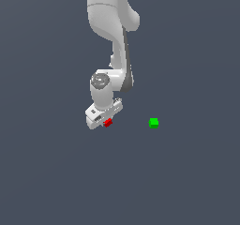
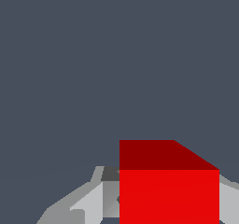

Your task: Stack the red cube on top of the green cube.

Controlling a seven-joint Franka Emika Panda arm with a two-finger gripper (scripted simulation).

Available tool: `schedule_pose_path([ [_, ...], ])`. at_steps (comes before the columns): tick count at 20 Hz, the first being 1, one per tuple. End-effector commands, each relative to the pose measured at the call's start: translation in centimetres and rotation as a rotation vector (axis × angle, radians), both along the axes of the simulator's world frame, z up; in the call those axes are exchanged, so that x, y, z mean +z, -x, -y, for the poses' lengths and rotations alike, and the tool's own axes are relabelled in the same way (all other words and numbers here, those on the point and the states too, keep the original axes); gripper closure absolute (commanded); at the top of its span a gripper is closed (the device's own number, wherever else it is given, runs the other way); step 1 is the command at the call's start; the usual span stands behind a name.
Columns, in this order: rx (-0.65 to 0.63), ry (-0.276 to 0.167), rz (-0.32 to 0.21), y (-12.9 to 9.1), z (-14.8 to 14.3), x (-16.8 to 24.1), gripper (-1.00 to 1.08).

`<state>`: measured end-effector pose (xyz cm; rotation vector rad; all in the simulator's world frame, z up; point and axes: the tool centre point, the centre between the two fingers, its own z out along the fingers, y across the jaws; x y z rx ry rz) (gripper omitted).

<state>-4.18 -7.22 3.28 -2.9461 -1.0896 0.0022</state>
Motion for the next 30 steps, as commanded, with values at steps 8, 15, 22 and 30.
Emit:
schedule_pose_path([
  [8,0.001,0.001,0.001,0.0,0.0,5.9,1.08],
  [15,0.001,0.000,0.001,0.0,-0.1,8.5,1.08],
  [22,0.001,0.000,0.002,0.0,-0.6,8.4,1.08],
  [30,0.001,0.000,0.002,0.0,-5.1,7.4,1.08],
])
